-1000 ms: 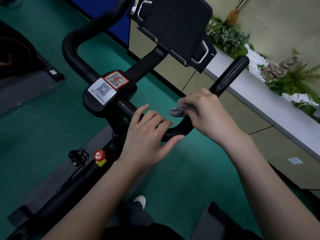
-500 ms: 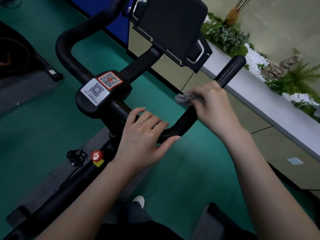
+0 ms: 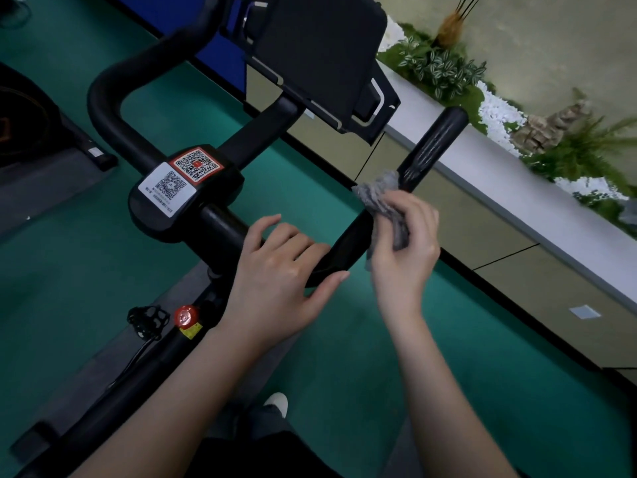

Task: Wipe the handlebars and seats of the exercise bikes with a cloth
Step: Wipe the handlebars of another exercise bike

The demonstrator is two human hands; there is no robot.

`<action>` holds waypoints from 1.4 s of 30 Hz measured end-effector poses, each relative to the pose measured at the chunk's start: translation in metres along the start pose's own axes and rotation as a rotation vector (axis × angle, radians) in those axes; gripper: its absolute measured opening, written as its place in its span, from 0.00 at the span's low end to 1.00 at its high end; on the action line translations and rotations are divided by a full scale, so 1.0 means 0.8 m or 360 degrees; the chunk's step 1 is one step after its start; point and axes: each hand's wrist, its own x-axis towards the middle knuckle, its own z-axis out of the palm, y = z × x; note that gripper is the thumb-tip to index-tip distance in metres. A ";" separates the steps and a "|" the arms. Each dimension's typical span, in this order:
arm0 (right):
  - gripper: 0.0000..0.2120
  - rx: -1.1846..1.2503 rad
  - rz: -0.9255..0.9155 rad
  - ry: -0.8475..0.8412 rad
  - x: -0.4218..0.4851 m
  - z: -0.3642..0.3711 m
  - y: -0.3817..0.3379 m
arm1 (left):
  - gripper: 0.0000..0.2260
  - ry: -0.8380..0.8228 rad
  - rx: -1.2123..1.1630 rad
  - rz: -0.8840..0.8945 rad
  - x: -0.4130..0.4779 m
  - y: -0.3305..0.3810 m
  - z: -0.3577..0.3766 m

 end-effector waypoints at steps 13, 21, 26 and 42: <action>0.12 0.0552 0.0688 0.0517 -0.051 0.027 -0.018 | 0.16 -0.0123 0.0069 0.0020 -0.005 0.004 -0.004; 0.10 0.0661 0.0856 0.0593 -0.012 0.029 0.007 | 0.15 -0.0127 0.0050 -0.0020 -0.005 0.009 -0.005; 0.10 0.0824 0.0853 0.0532 -0.053 0.031 -0.004 | 0.17 -0.0153 0.0080 -0.0049 -0.008 0.010 -0.005; 0.10 0.1056 0.1137 0.0713 -0.034 0.039 0.008 | 0.17 -0.0041 0.0066 -0.0042 -0.005 0.007 0.001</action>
